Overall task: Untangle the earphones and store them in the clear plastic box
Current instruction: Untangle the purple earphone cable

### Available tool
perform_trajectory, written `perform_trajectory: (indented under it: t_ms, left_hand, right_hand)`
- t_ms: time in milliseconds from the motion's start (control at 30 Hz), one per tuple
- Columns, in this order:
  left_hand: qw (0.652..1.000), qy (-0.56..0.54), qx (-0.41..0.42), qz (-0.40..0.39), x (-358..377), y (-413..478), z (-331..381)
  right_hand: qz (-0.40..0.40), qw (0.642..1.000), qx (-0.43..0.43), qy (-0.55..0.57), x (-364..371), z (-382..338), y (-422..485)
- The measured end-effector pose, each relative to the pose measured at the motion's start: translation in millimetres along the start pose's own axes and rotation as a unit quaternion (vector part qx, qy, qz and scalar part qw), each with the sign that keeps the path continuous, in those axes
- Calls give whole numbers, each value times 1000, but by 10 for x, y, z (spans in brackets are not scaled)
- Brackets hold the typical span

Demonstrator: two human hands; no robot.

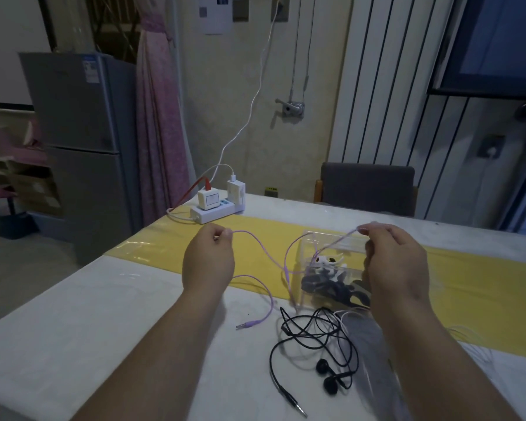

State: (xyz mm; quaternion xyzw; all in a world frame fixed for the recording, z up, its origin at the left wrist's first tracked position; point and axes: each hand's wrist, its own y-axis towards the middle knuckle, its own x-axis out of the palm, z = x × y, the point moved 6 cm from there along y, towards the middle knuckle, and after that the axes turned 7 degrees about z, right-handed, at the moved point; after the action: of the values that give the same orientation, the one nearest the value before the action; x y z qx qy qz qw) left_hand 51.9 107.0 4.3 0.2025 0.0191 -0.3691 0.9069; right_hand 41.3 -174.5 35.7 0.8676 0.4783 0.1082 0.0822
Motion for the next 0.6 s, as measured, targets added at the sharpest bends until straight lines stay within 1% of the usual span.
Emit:
perform_trajectory:
  t_ms: [67,100,200,233,300,333,367,400,433,500,533,600]
  left_hand:
    - [998,49,-35,26,-64,35,-74]
    - [996,76,-47,26,-79,45,-104]
    - [985,165,-58,-5,-76,33,-151]
    - [976,212,-43,-12,-74,21,-138]
    - [945,325,28,-23,-41,-22,-57]
    - [928,365,71,-29,-2,-58,-2]
    - [920,375,108,-36,43,-95,54]
    - [922,358,139,-47,85,-137,112]
    - [932,316,164,-63,132,-174,162]
    - [958,174,198,-113,226,-266,244]
    - [960,119,213,-137,269,-319,273]
    - [947,78,256,-179,347,-433,332]
  right_hand:
    - [3,999,20,33,-18,25,19]
    - [11,998,28,46,-26,34,26]
    - [37,996,38,71,-54,25,26]
    - [42,995,36,77,-59,19,25]
    - [43,995,27,81,-54,10,19]
    - [40,996,18,74,-45,13,19]
    - [38,997,6,62,-30,25,20]
    - [39,998,-9,45,-17,35,16]
    - [42,998,-25,27,-5,43,12]
    - [49,997,-63,-2,9,33,-16]
    - [51,995,-79,-12,14,25,-32]
    - [54,993,-104,-30,14,5,-60]
